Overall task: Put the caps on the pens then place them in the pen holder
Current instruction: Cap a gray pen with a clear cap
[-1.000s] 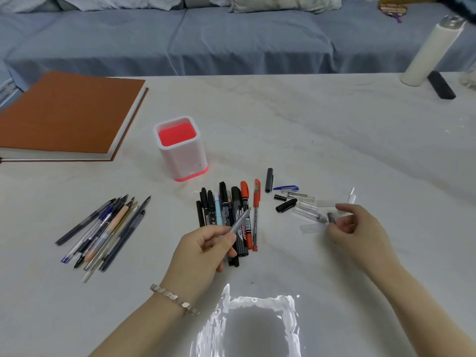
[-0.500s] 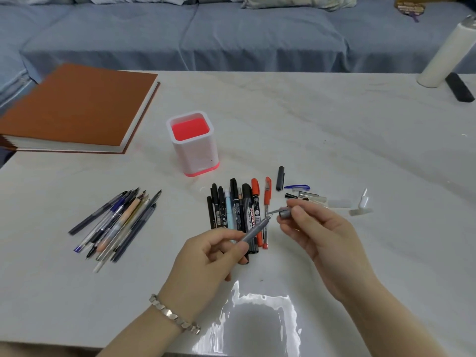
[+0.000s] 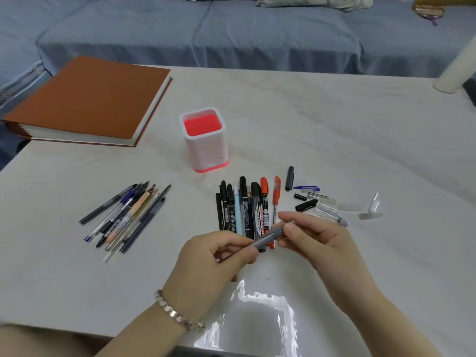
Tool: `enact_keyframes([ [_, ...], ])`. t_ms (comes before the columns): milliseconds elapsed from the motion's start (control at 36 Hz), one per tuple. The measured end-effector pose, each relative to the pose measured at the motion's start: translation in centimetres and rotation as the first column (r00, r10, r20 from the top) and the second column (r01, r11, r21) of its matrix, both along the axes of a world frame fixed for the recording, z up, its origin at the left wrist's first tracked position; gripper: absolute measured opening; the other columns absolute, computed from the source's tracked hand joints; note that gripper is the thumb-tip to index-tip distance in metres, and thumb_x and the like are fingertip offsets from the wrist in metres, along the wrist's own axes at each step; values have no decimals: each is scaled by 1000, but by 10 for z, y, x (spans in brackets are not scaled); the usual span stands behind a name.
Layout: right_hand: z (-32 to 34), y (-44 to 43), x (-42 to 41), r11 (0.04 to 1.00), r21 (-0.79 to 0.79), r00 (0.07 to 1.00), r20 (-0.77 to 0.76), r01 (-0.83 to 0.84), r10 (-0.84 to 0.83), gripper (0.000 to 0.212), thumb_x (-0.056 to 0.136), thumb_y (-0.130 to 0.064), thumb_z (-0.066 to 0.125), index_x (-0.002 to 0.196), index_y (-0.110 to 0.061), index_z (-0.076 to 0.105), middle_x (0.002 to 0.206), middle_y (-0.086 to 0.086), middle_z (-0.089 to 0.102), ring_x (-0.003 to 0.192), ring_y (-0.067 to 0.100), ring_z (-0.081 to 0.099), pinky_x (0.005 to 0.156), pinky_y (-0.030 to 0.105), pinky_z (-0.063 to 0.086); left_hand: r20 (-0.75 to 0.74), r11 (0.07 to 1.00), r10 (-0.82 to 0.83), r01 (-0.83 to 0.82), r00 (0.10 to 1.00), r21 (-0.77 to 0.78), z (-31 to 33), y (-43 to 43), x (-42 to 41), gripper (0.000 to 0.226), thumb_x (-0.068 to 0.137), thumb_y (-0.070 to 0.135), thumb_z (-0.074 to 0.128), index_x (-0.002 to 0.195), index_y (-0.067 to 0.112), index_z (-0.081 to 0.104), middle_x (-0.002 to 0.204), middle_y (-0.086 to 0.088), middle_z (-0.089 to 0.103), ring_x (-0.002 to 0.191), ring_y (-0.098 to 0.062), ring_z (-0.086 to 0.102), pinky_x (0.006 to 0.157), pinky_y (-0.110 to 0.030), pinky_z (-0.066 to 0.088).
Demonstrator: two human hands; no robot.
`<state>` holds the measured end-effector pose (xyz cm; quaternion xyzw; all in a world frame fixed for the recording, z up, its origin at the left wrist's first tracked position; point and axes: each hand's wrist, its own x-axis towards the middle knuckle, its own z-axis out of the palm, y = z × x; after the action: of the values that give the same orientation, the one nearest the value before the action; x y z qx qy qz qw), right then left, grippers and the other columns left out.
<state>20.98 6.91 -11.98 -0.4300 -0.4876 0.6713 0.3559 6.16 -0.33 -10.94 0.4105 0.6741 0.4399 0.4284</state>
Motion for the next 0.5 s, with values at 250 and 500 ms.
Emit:
enact_keyframes([
  [250, -1, -1, -13, 996, 88, 999, 25, -34, 32, 25, 84, 2, 55, 81, -19, 68, 66, -6, 73, 59, 4, 64, 65, 11, 52, 29, 996, 86, -86, 996, 13, -1, -2, -2, 20, 71, 5, 71, 67, 25, 71, 53, 8, 69, 38, 5, 48, 44, -5, 34],
  [500, -4, 3, -34, 987, 130, 995, 36, -93, 89, 23, 85, 3, 53, 79, -15, 67, 64, -4, 72, 62, 4, 66, 63, 10, 51, -81, 992, 124, -121, 989, 41, -5, -1, -19, 21, 71, 9, 72, 70, 30, 72, 59, 7, 70, 46, -2, 55, 45, -7, 39],
])
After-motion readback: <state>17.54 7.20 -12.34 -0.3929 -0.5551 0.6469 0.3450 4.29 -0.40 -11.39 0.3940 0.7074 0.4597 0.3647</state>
